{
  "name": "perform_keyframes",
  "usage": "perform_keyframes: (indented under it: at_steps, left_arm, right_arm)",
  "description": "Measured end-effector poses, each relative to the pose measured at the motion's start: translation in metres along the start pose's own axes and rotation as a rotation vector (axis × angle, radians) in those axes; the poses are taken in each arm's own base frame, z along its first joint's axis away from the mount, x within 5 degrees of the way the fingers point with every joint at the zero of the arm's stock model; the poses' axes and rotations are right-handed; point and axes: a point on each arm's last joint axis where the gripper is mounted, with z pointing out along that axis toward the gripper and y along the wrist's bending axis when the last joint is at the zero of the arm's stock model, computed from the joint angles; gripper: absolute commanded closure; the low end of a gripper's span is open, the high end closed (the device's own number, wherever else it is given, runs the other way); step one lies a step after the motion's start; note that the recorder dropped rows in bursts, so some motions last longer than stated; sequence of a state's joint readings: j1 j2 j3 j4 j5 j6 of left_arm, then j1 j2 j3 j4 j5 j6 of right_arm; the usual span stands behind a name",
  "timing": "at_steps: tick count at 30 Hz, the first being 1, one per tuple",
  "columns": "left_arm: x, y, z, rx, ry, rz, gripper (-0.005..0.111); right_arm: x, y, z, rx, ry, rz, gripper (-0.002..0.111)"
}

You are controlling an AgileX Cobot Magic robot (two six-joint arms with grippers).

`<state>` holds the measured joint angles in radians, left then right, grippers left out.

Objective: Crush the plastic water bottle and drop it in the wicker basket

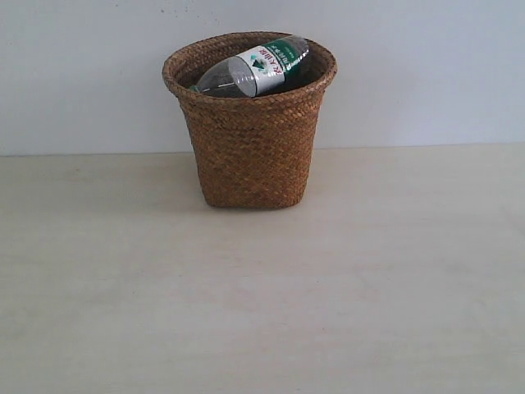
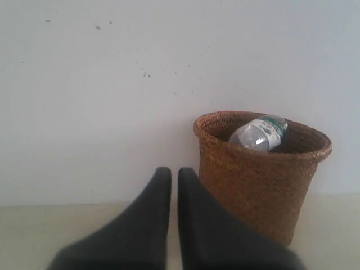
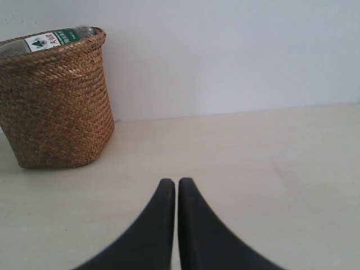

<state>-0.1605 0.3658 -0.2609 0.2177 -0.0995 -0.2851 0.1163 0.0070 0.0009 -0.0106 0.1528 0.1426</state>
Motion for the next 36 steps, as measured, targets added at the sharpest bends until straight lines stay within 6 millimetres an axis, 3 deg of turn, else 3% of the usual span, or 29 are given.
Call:
perform_keyframes:
  at_steps: [7,18,36]
  left_arm:
    - [0.03,0.004,-0.017,-0.034,0.057,0.064,0.103]
    - [0.072,0.019,-0.034,-0.23,0.109,0.004,0.103]
    - [0.089,0.023,-0.038,-0.283,0.258,-0.003,0.103]
  right_arm:
    - [0.0,0.0,0.0,0.0,0.0,0.0,0.108]
    - [0.0,0.0,0.0,0.0,0.0,0.0,0.108]
    - [0.0,0.0,0.0,0.0,0.0,0.0,0.108]
